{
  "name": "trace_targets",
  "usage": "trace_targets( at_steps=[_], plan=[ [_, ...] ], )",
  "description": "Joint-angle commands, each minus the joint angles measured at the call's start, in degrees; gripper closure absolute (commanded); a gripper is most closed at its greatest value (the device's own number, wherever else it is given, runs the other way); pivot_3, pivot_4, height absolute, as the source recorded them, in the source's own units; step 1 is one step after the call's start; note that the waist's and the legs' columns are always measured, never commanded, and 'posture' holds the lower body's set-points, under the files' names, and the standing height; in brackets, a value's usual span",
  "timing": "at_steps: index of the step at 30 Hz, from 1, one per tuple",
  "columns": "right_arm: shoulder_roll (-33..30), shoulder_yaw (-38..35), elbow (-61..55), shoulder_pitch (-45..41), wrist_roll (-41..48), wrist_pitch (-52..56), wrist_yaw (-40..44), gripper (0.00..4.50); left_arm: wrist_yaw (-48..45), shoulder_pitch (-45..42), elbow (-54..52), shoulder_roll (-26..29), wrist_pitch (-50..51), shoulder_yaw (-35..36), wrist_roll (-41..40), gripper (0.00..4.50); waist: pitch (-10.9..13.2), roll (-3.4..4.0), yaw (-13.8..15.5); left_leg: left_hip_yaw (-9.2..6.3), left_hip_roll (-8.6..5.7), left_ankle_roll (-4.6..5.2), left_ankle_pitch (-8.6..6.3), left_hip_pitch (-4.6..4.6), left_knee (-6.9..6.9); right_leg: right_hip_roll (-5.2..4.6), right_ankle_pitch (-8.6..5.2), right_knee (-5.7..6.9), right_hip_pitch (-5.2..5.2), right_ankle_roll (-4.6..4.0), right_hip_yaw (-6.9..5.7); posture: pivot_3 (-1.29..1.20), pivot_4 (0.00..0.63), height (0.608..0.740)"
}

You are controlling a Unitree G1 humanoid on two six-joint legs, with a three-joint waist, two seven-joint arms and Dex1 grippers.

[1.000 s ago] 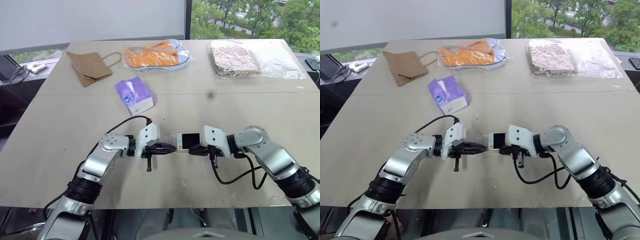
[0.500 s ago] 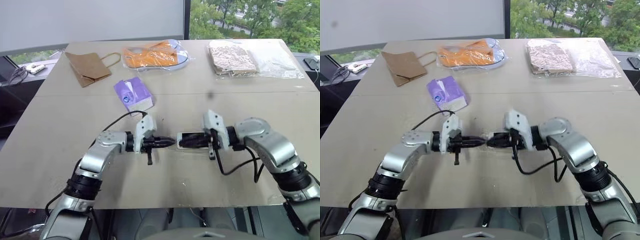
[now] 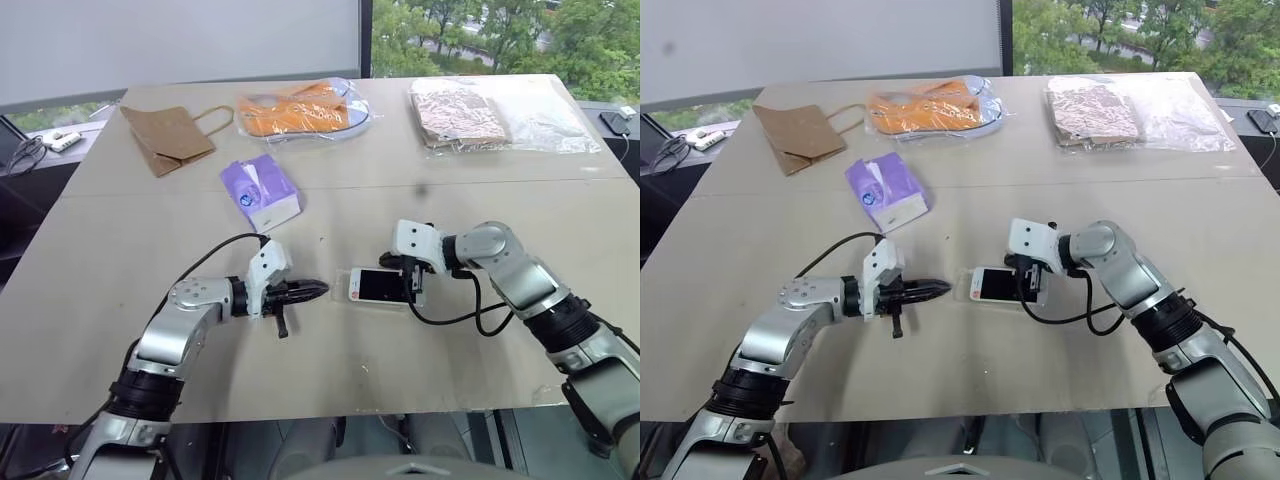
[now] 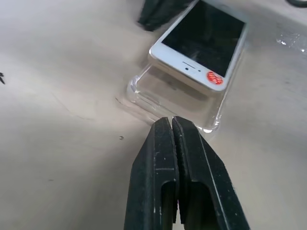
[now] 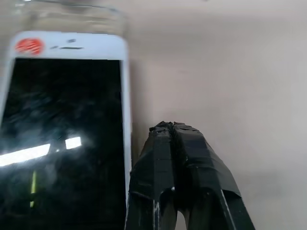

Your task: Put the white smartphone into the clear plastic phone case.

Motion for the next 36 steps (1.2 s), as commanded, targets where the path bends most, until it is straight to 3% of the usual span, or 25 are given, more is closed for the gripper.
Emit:
trace_targets(
  at_steps=[1, 17, 25, 31, 36],
  plan=[
    [-0.5, -0.7, -3.9, 0.0, -0.3, -0.7, 1.4, 4.50, -0.2, 1.1, 1.8, -0.1, -3.3, 0.8, 0.6, 4.44, 0.0, 0.00, 0.0, 0.02, 0.00, -0.01, 0.00, 0.00, 0.01, 0.00, 0.00, 0.06, -0.04, 0.00, 0.03, 0.00, 0.150, 0.740],
    [0.2, -1.8, -8.7, 2.6, 0.9, -0.5, 3.3, 4.50, -3.8, 3.1, 7.6, -1.0, -11.2, -2.8, 2.4, 4.44, -0.1, 0.00, 0.0, 0.17, 0.00, -0.03, 0.02, 0.19, 0.16, 0.01, 0.00, 0.41, 0.00, 0.00, 0.22, 0.00, 0.150, 0.740],
    [-1.3, -9.1, -14.6, 3.1, 8.5, 8.6, 3.7, 4.50, -5.7, 4.4, 6.0, -0.9, -10.2, -3.8, 1.3, 4.44, -0.1, 0.00, 0.1, 0.23, 0.00, -0.02, 0.01, 0.22, 0.12, 0.01, 0.00, 0.39, 0.00, 0.00, 0.29, 0.00, 0.150, 0.740],
    [-0.1, -5.5, -16.7, 6.0, 9.3, 11.3, 3.2, 4.50, -5.6, 3.8, 4.7, -2.0, -8.5, -4.5, 0.8, 4.44, -0.1, -0.01, 0.2, 0.23, 0.00, -0.02, 0.01, 0.24, 0.08, -0.01, 0.00, 0.38, 0.02, 0.00, 0.28, 0.00, 0.150, 0.740],
    [-1.6, -1.6, -13.0, 7.3, 3.8, 7.3, 1.8, 4.50, -5.2, 3.9, 3.0, -2.5, -7.0, -4.9, 0.7, 4.44, -0.1, 0.02, 0.5, 0.24, -0.02, -0.02, 0.02, 0.25, 0.10, -0.02, 0.00, 0.40, 0.02, 0.00, 0.28, 0.00, 0.150, 0.740]
  ],
)
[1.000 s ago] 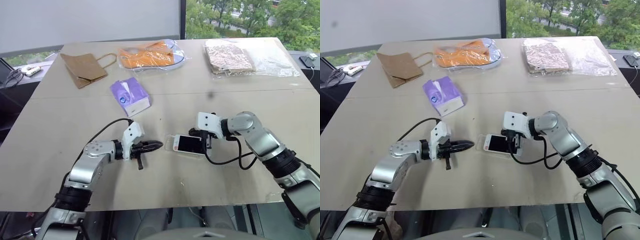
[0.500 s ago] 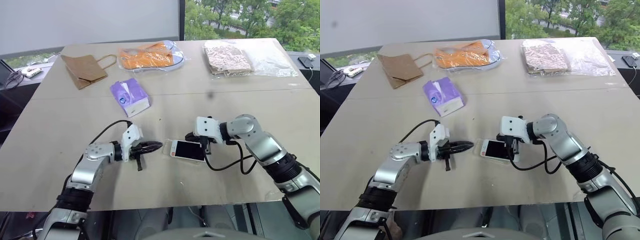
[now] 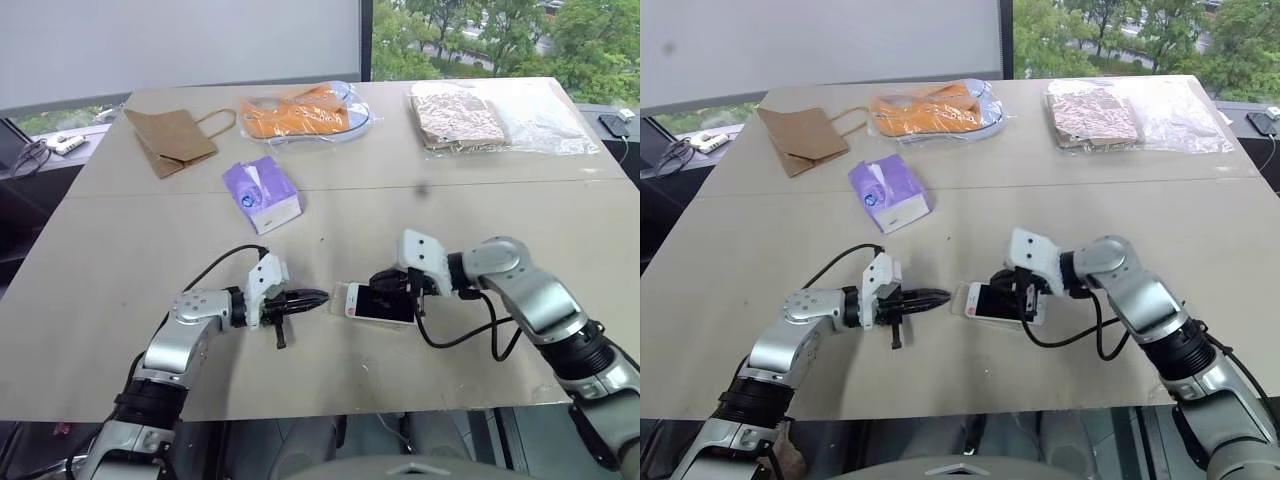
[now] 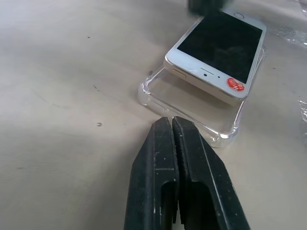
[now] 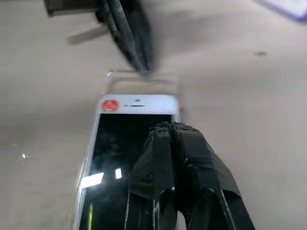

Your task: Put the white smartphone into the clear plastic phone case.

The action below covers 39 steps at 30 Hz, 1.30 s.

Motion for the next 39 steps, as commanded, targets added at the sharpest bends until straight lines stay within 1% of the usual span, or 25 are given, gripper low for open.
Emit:
trace_targets(
  at_steps=[1, 7, 13, 18, 25, 29, 32, 33, 34, 35, 37, 39],
  plan=[
    [-2.3, 1.0, 0.1, 0.6, -2.1, -2.7, 0.7, 4.50, -1.2, 1.7, -1.7, -1.0, 1.9, -3.6, 0.4, 4.44, -0.1, 0.02, 0.2, 0.00, -0.01, 0.00, 0.00, 0.01, 0.00, 0.00, 0.00, 0.00, 0.01, 0.00, 0.00, 0.00, 0.150, 0.740],
    [-4.7, 1.6, -3.9, 1.6, -0.1, -1.9, 4.3, 4.50, 0.0, 1.2, -2.7, -2.9, 3.7, -4.4, 0.4, 4.44, -0.1, 0.01, 1.1, -0.02, -0.03, 0.00, 0.00, 0.09, 0.01, -0.02, 0.00, -0.03, 0.13, 0.00, -0.02, 0.00, 0.150, 0.740],
    [-5.8, 4.8, -3.2, 2.3, -4.6, -3.7, 3.2, 4.50, 0.4, 0.7, -2.7, -4.2, 4.5, -4.5, 0.8, 4.44, -0.2, 0.03, 1.6, -0.04, -0.06, 0.01, 0.00, 0.19, 0.01, -0.03, 0.00, -0.04, 0.21, 0.01, -0.06, 0.00, 0.150, 0.740],
    [-6.6, 7.5, -1.6, 3.7, -8.0, -5.8, 3.0, 4.50, 0.8, -0.4, -3.3, -4.7, 6.4, -4.1, 0.9, 4.44, -0.4, 0.03, 1.8, -0.13, -0.10, 0.02, 0.00, 0.39, 0.02, -0.01, -0.01, -0.10, 0.52, 0.02, -0.16, 0.00, 0.150, 0.740],
    [-6.0, 8.0, 0.5, 4.2, -10.2, -5.8, 1.5, 4.50, 2.1, -0.6, -5.3, -5.3, 9.0, -3.7, 0.5, 4.44, -0.6, -0.02, 1.9, -0.25, -0.15, 0.02, 0.00, 0.57, 0.02, 0.02, -0.01, -0.13, 0.79, 0.02, -0.28, 0.00, 0.150, 0.740],
    [-6.4, 10.0, 1.6, 4.0, -12.9, -5.9, 1.7, 4.50, 2.6, -0.1, -6.2, -5.4, 9.6, -3.7, 0.5, 4.44, -0.8, -0.07, 2.0, -0.29, -0.16, 0.02, 0.00, 0.69, 0.02, 0.04, -0.01, -0.12, 0.85, 0.03, -0.32, 0.00, 0.150, 0.740],
    [-5.8, 10.6, 2.8, 4.1, -13.8, -5.6, 1.1, 4.50, 2.6, 0.2, -5.7, -5.5, 9.0, -3.7, 0.8, 4.44, -0.8, -0.10, 2.1, -0.29, -0.16, 0.03, 0.00, 0.93, 0.01, 0.05, -0.02, -0.12, 1.10, 0.04, -0.32, 0.00, 0.150, 0.740],
    [-5.8, 10.6, 2.9, 4.3, -14.0, -5.8, 1.0, 4.50, 2.5, 0.3, -5.3, -5.5, 8.6, -3.7, 1.0, 4.44, -0.9, -0.10, 2.3, -0.29, -0.16, 0.03, -0.01, 1.14, -0.03, 0.05, -0.02, -0.17, 1.31, 0.04, -0.32, 0.00, 0.150, 0.740],
    [-5.8, 10.3, 2.6, 4.7, -13.6, -5.6, 1.1, 4.50, 2.5, 0.4, -5.0, -5.6, 8.2, -3.7, 1.1, 4.44, -0.9, -0.08, 2.3, -0.28, -0.16, 0.23, -0.13, 1.50, -0.18, 0.07, -0.04, -0.31, 1.65, 0.06, -0.32, 0.00, 0.150, 0.740],
    [-5.7, 9.4, 1.6, 5.2, -12.3, -5.0, 1.5, 4.50, 2.7, 0.5, -4.5, -5.7, 7.8, -3.6, 1.1, 4.44, -0.9, -0.11, 2.4, -0.30, -0.15, 0.31, -0.17, 1.59, -0.20, 0.08, -0.04, -0.34, 1.75, 0.07, -0.33, 0.00, 0.150, 0.740],
    [-5.1, 7.6, -0.7, 6.1, -9.1, -3.2, 2.2, 4.50, 2.9, 0.6, -3.7, -5.8, 7.2, -3.5, 1.2, 4.44, -0.9, -0.13, 2.5, -0.30, -0.13, 0.32, -0.18, 1.64, -0.21, 0.11, -0.04, -0.35, 1.78, 0.07, -0.32, 0.00, 0.150, 0.740],
    [-4.8, 6.5, -2.3, 6.8, -7.8, -2.9, 2.2, 4.50, 2.9, 0.7, -3.1, -6.1, 6.5, -3.7, 1.3, 4.44, -0.9, -0.12, 2.8, -0.32, -0.12, 0.32, -0.18, 1.63, -0.21, 0.13, -0.04, -0.35, 1.77, 0.07, -0.33, 0.00, 0.150, 0.740]
  ],
)
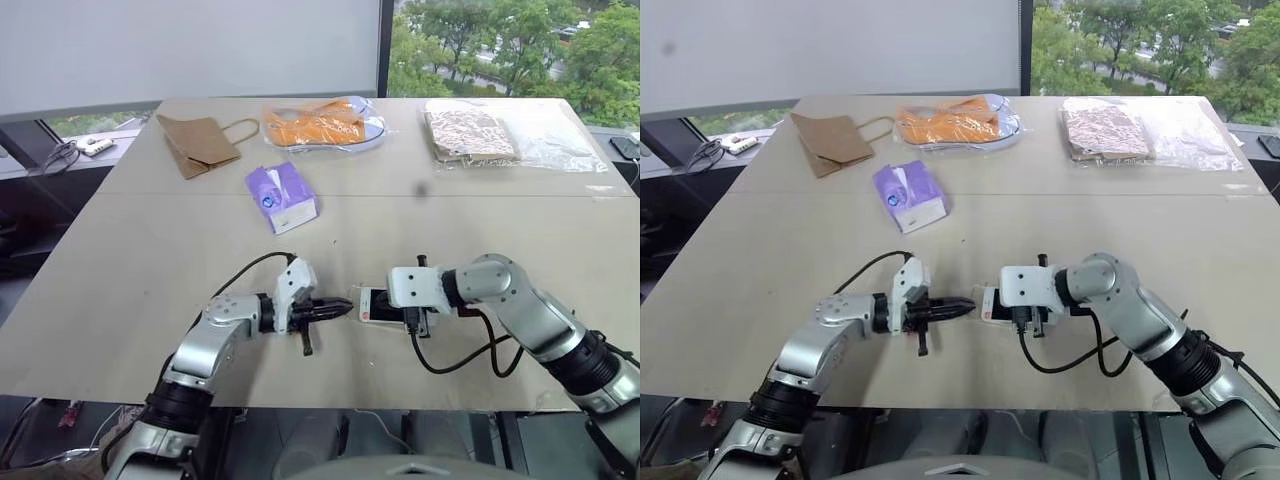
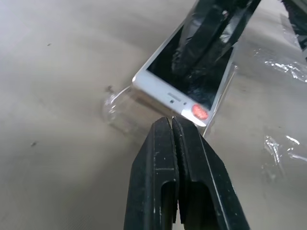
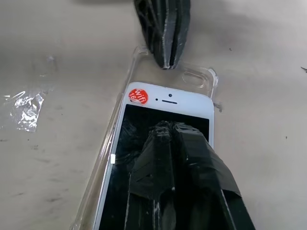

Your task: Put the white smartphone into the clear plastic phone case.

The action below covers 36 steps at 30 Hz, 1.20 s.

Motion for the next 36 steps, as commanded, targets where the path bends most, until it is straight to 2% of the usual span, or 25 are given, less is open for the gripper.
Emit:
trace_targets(
  at_steps=[1, 6, 7, 8, 9, 10, 11, 15, 18, 20, 24, 30, 36],
  plan=[
    [0.5, -0.6, 0.0, 3.4, 2.3, 4.0, 0.3, 4.50, -0.3, 0.9, 1.6, -0.5, -1.7, -1.1, 0.3, 4.44, 0.0, 0.00, 0.2, -0.01, 0.00, -0.01, 0.00, -0.01, -0.01, 0.00, 0.00, -0.02, -0.01, 0.00, -0.01, 0.00, 0.150, 0.740],
    [3.4, -13.1, -8.7, 3.2, 12.9, 13.4, -2.6, 4.50, -0.8, 1.1, 4.1, -0.6, -4.0, -0.9, 0.5, 4.44, 0.1, 0.12, 0.4, -0.03, 0.00, -0.24, 0.13, -0.21, -0.02, -0.03, 0.01, -0.11, -0.08, -0.01, -0.02, 0.00, 0.150, 0.740],
    [2.4, -16.2, -12.0, 3.5, 15.5, 16.2, -2.4, 3.91, -1.0, 1.2, 4.9, -0.5, -4.8, -0.8, 0.6, 4.50, 0.2, 0.16, 0.4, -0.03, -0.03, -0.23, 0.14, -0.26, -0.01, -0.06, 0.02, -0.11, -0.12, -0.01, -0.02, 0.00, 0.150, 0.740],
    [1.5, -18.1, -14.1, 3.8, 17.2, 18.1, -2.5, 3.66, -1.1, 1.3, 5.5, -0.5, -5.4, -0.8, 0.7, 4.50, 0.2, 0.18, 0.4, -0.05, -0.03, -0.23, 0.13, -0.30, -0.02, -0.08, 0.02, -0.16, -0.13, -0.01, -0.03, 0.00, 0.150, 0.740],
    [0.7, -19.8, -16.0, 4.0, 18.5, 19.8, -2.9, 3.15, -1.3, 1.4, 6.0, -0.4, -5.9, -0.8, 0.7, 4.50, 0.2, 0.19, 0.4, -0.08, -0.03, -0.22, 0.12, -0.32, -0.03, -0.09, 0.02, -0.20, -0.13, -0.01, -0.06, 0.00, 0.150, 0.740],
    [-0.1, -21.3, -17.6, 4.3, 19.2, 21.4, -3.8, 2.92, -1.4, 1.4, 6.4, -0.4, -6.3, -0.8, 0.7, 4.50, 0.2, 0.19, 0.4, -0.10, -0.03, -0.21, 0.12, -0.32, -0.08, -0.11, 0.02, -0.27, -0.13, -0.01, -0.08, 0.00, 0.150, 0.740],
    [-2.4, -23.6, -19.5, 5.6, 19.4, 23.5, -4.5, 2.30, -1.3, 1.4, 6.1, -0.2, -6.1, -0.7, 0.6, 4.50, 0.2, 0.19, 0.4, -0.15, 0.00, -0.20, 0.11, -0.32, -0.16, -0.14, 0.02, -0.42, -0.11, -0.01, -0.15, 0.00, 0.150, 0.740],
    [-11.4, -30.6, -20.9, 13.1, 17.4, 24.7, -6.7, 2.30, -0.8, 1.0, 4.9, 0.5, -5.1, 0.2, -0.4, 4.50, 0.2, 0.17, 0.7, -0.24, 0.01, -0.11, 0.06, -0.42, -0.17, -0.15, 0.01, -0.60, -0.09, 0.01, -0.31, 0.00, 0.150, 0.740],
    [-15.9, -30.7, -18.2, 17.5, 13.9, 20.2, -8.4, 2.30, -0.3, 0.6, 4.4, 0.9, -4.3, 0.8, -1.2, 4.50, 0.2, 0.20, 0.3, -0.10, -0.02, -0.07, 0.03, -0.46, -0.16, -0.23, -0.01, -0.60, -0.09, 0.03, -0.21, 0.00, 0.150, 0.740],
    [-18.7, -28.2, -15.1, 19.4, 9.8, 14.9, -9.3, 2.30, -0.1, 0.3, 4.1, 1.2, -3.9, 0.7, -1.1, 4.50, 0.3, 0.23, 0.2, -0.03, 0.03, -0.06, 0.03, -0.42, -0.16, -0.24, -0.01, -0.58, -0.08, 0.04, -0.16, 0.00, 0.150, 0.740],
    [-15.4, -23.7, -10.1, 18.0, 8.7, 9.2, -10.2, 2.30, 0.6, -0.7, 4.1, 0.8, -3.2, 0.2, -0.8, 4.50, 0.3, 0.24, 0.1, 0.02, 0.10, 0.03, -0.03, -0.36, -0.17, -0.17, -0.01, -0.56, -0.07, 0.06, -0.14, 0.00, 0.150, 0.740],
    [-8.7, -22.1, -12.2, 16.7, 16.0, 8.2, -6.5, 2.30, 2.2, -1.0, 2.1, 0.3, -1.7, -0.5, -0.7, 4.50, 0.6, 0.22, 0.4, -0.01, 0.10, -0.07, 0.03, -0.41, -0.16, -0.16, -0.01, -0.58, -0.07, 0.05, -0.14, 0.00, 0.150, 0.740],
    [-9.7, -23.7, -14.0, 18.6, 18.8, 8.0, -4.8, 2.30, 3.3, -0.8, 0.1, 0.6, -0.1, -0.3, -1.1, 4.50, 0.7, 0.20, 0.3, -0.09, 0.08, -0.08, 0.03, -0.43, -0.17, -0.17, -0.01, -0.61, -0.08, 0.05, -0.18, 0.00, 0.150, 0.740]
  ],
)
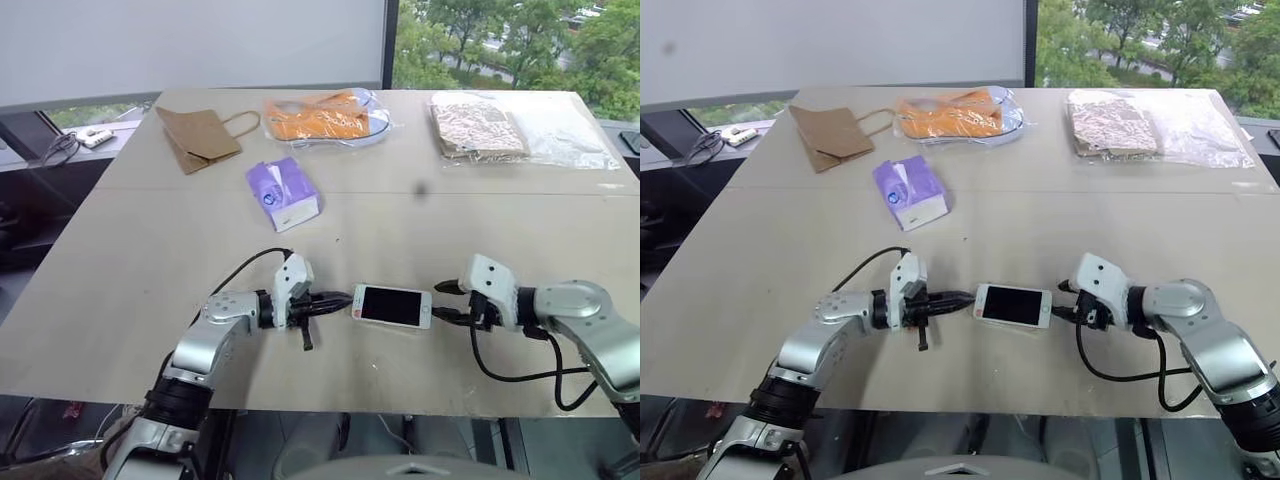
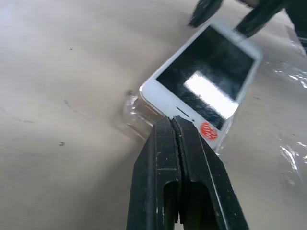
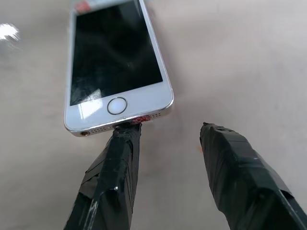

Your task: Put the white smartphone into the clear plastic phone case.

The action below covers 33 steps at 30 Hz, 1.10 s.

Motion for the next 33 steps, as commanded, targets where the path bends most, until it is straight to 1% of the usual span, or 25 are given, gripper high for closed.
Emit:
trace_targets(
  at_steps=[1, 7, 11, 15, 18, 25, 26, 28, 30, 31, 33],
  plan=[
    [-0.6, -1.2, -2.4, 0.7, 1.5, -1.5, 0.6, 2.30, 1.2, 0.5, -1.7, 0.2, 1.2, -0.7, 0.9, 4.50, 0.0, 0.00, 0.0, 0.00, 0.02, 0.00, 0.00, 0.00, 0.00, 0.00, 0.00, 0.00, 0.00, 0.00, 0.00, 0.00, 0.150, 0.740],
    [-2.2, -0.2, -3.4, 1.6, 2.0, -3.7, 2.6, 2.30, 1.6, 0.5, -2.2, 0.2, 1.9, -0.8, 0.8, 4.50, 0.1, -0.03, 0.0, 0.03, -0.01, 0.01, -0.01, -0.02, 0.00, 0.02, 0.00, -0.03, 0.00, 0.01, 0.01, 0.00, 0.150, 0.740],
    [-2.8, 3.3, 0.0, 0.6, -3.8, -7.9, 1.6, 2.30, 1.6, 1.4, -2.2, -0.2, 1.1, 0.6, -0.5, 4.50, 0.1, -0.03, 0.0, 0.03, -0.01, 0.01, -0.01, -0.02, 0.00, 0.01, -0.01, -0.03, -0.01, 0.02, 0.00, 0.00, 0.150, 0.740],
    [-2.2, 1.7, 3.4, -0.6, -3.7, -9.3, 1.0, 2.30, 0.1, 3.1, -3.3, 1.9, 1.1, 2.5, -2.1, 4.50, 0.2, -0.04, -0.1, 0.03, -0.01, 0.01, -0.01, -0.03, 0.00, 0.01, -0.01, -0.04, -0.02, 0.02, 0.01, 0.00, 0.150, 0.740],
    [-2.5, 1.5, 5.7, -1.4, -4.2, -11.3, 1.6, 2.30, -1.7, 3.9, -3.0, 3.6, 0.0, 1.1, -0.8, 4.50, 0.2, -0.02, -0.2, 0.05, 0.02, 0.00, -0.01, -0.03, -0.05, 0.01, -0.02, -0.04, -0.07, 0.01, 0.05, 0.00, 0.150, 0.740],
    [-2.0, 0.2, 7.1, -2.0, -2.3, -11.7, 2.3, 2.30, -0.6, 2.3, -3.2, 1.5, -0.2, -1.8, 1.0, 4.50, 0.3, 0.00, 0.2, 0.08, 0.01, 0.01, -0.01, -0.05, -0.09, 0.01, -0.02, -0.08, -0.08, 0.01, 0.06, 0.00, 0.150, 0.740],
    [-2.1, -1.4, 6.9, -1.9, -0.1, -9.1, 2.4, 2.30, -0.6, 2.1, -3.3, 1.3, -0.1, -1.7, 0.9, 4.50, 0.3, 0.00, 0.2, 0.05, -0.01, 0.01, -0.01, -0.06, -0.08, 0.01, -0.02, -0.09, -0.07, 0.01, 0.03, 0.00, 0.150, 0.740],
    [-1.4, -6.0, 5.7, -2.2, 6.8, -3.4, 2.9, 2.30, -0.5, 2.0, -3.2, 1.3, 0.2, -1.1, 0.7, 4.50, 0.3, 0.01, 0.3, 0.02, -0.06, 0.02, -0.01, -0.10, -0.06, 0.01, -0.02, -0.11, -0.06, 0.02, 0.00, 0.00, 0.150, 0.740],
    [-2.1, -9.1, 3.1, -2.0, 12.3, 0.8, 4.2, 1.78, -0.9, 2.2, -2.6, 1.6, -0.5, -0.2, 0.4, 4.50, 0.3, 0.02, 0.3, 0.02, -0.10, 0.04, -0.03, -0.13, -0.04, -0.01, -0.01, -0.12, -0.06, 0.02, 0.01, 0.00, 0.150, 0.740],
    [-2.3, -9.3, 1.5, -1.9, 13.7, 2.1, 4.3, 1.48, -1.1, 2.3, -2.0, 1.6, -0.8, 0.4, 0.1, 4.50, 0.3, 0.02, 0.3, 0.01, -0.10, 0.05, -0.03, -0.14, -0.04, -0.02, -0.01, -0.13, -0.06, 0.02, 0.00, 0.00, 0.150, 0.740],
    [-1.8, -8.0, -1.0, -2.2, 14.5, 3.8, 3.4, 0.54, -1.7, 2.3, -1.7, 1.8, -1.0, 1.0, -0.4, 4.50, 0.3, 0.02, 0.2, -0.03, -0.07, 0.05, -0.04, -0.14, -0.04, -0.06, -0.01, -0.13, -0.06, 0.02, -0.02, 0.00, 0.150, 0.740]
  ],
)
